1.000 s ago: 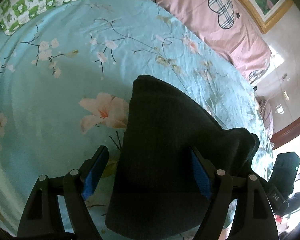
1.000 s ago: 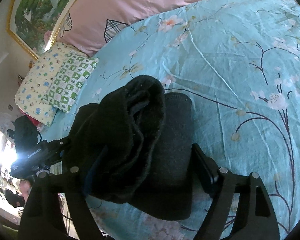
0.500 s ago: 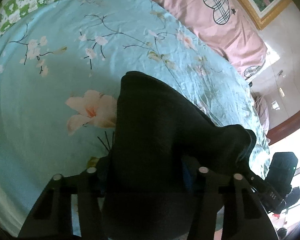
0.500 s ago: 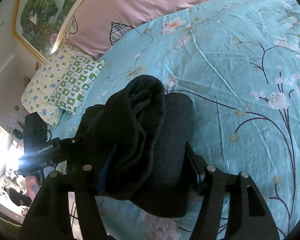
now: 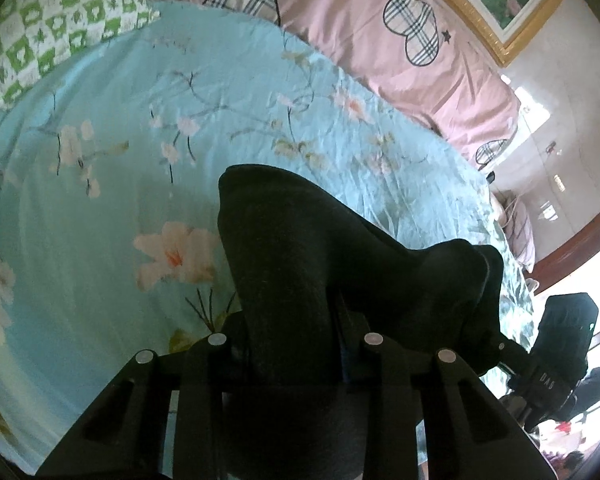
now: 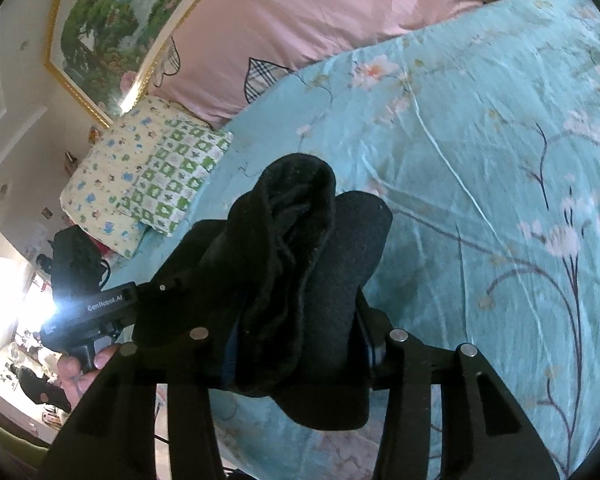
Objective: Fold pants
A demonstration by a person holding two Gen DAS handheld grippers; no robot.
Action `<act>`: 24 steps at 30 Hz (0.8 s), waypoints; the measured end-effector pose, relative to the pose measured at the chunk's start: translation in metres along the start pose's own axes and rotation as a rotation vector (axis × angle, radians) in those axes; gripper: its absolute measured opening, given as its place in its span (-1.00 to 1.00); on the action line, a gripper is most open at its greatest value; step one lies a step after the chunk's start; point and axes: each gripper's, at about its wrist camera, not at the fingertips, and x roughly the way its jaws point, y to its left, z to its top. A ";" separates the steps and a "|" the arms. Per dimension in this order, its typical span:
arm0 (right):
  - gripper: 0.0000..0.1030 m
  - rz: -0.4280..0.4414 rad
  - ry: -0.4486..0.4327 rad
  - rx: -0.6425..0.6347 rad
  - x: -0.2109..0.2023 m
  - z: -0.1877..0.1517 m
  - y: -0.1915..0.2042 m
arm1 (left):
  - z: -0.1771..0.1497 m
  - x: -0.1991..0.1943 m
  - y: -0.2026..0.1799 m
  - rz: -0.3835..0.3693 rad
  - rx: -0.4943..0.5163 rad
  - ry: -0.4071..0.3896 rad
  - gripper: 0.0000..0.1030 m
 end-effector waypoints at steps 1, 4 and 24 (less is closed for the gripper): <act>-0.08 0.010 -0.003 0.001 0.001 0.004 0.000 | 0.003 -0.002 0.000 0.007 0.004 -0.009 -0.42; -0.09 0.027 -0.009 -0.005 0.006 0.013 0.003 | 0.012 -0.008 0.000 0.021 0.010 -0.030 -0.42; -0.09 0.098 -0.008 -0.044 0.065 0.083 0.016 | 0.081 -0.003 0.008 0.146 0.004 -0.129 -0.42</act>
